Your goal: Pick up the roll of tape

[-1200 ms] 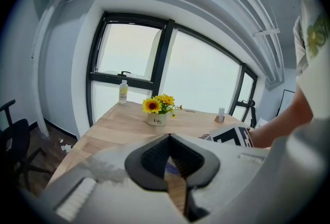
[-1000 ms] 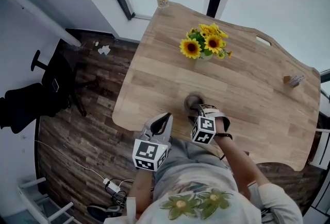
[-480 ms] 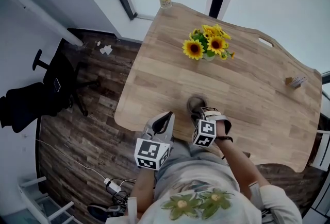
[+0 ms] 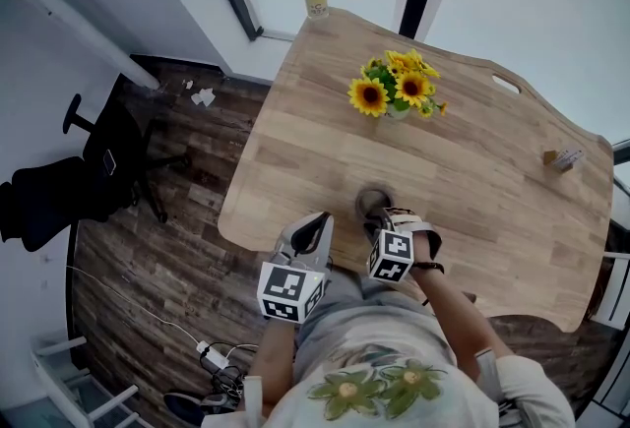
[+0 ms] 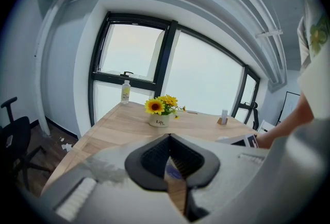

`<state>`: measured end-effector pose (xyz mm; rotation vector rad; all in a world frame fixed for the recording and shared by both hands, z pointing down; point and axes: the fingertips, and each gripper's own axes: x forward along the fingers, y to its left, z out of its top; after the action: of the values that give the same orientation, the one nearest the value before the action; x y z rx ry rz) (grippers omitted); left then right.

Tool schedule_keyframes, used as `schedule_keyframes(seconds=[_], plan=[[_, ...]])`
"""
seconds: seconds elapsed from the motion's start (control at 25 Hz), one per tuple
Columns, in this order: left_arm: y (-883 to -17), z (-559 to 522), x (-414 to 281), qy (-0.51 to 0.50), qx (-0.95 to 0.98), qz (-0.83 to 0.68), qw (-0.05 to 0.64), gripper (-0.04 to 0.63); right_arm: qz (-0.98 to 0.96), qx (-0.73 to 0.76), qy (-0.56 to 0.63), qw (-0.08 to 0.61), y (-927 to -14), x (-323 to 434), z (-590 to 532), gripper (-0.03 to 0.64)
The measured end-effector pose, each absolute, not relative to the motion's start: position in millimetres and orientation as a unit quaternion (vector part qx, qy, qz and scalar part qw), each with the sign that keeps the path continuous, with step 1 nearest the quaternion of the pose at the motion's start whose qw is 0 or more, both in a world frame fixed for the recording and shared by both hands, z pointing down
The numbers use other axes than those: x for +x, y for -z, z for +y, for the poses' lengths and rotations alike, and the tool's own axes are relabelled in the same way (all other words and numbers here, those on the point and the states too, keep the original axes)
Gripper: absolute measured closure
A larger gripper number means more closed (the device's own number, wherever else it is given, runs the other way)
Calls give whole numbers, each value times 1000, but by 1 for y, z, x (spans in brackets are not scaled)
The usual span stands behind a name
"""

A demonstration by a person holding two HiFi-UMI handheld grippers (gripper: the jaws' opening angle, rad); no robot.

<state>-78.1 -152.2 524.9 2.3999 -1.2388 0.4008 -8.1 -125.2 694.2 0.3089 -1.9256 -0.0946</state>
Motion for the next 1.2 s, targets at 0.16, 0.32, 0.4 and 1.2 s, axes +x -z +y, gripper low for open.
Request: schedule_keyframes(seconds=[0.16, 0.32, 0.4, 1.2], plan=[[-525, -152, -81, -143, 859, -448, 203, 592, -820, 131, 33, 556, -692, -8, -123, 545], [-526, -150, -84, -144, 857, -451, 202, 592, -823, 135, 30, 551, -689, -9, -122, 545], [-525, -149, -85, -145, 856, -452, 202, 592, -825, 138, 27, 548, -686, -10, -122, 545], [-516, -148, -84, -139, 861, -450, 195, 592, -859, 198, 6, 472, -629, -18, -132, 545]])
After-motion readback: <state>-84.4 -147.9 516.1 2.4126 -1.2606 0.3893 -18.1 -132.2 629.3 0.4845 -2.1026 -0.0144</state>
